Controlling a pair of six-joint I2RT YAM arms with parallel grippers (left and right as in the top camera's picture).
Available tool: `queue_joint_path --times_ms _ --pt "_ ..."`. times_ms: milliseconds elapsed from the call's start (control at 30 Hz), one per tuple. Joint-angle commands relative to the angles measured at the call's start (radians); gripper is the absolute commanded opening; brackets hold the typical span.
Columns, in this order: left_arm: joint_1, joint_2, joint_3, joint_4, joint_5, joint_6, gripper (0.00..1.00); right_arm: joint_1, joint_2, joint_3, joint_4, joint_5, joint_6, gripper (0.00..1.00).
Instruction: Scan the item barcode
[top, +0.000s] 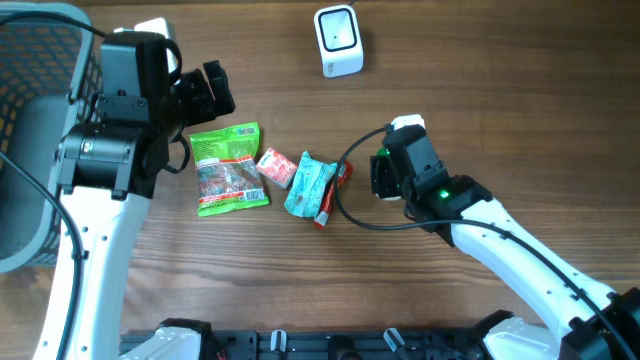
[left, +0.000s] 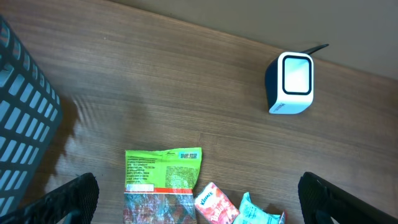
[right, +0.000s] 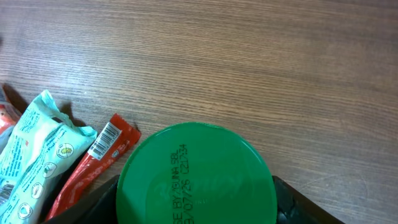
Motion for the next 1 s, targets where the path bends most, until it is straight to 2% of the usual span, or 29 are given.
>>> queue_joint_path --times_ms 0,267,533,633,733,867,967 --pt "-0.002 -0.001 0.005 0.002 -0.009 0.013 1.0 0.006 -0.021 0.005 0.051 0.028 -0.014 0.66" --pt "-0.002 -0.001 0.005 0.002 -0.009 0.013 1.0 0.006 0.043 -0.058 0.288 0.099 -0.022 0.65" --pt "-0.002 -0.001 0.005 0.002 -0.009 0.013 1.0 0.006 0.171 -0.058 0.331 0.113 -0.043 0.66" --pt "-0.002 -0.001 0.005 0.002 -0.009 0.013 1.0 0.006 0.171 -0.058 0.322 0.105 -0.043 0.74" --pt "-0.002 -0.001 0.005 0.002 -0.009 0.013 1.0 0.006 0.171 -0.058 0.303 0.075 -0.04 0.94" --pt "-0.002 -0.001 0.005 0.002 -0.009 0.013 1.0 0.006 0.15 -0.054 0.3 0.053 -0.041 1.0" --pt "-0.002 -0.001 0.005 0.002 -0.009 0.013 1.0 0.005 0.074 -0.006 0.209 0.049 -0.041 1.0"
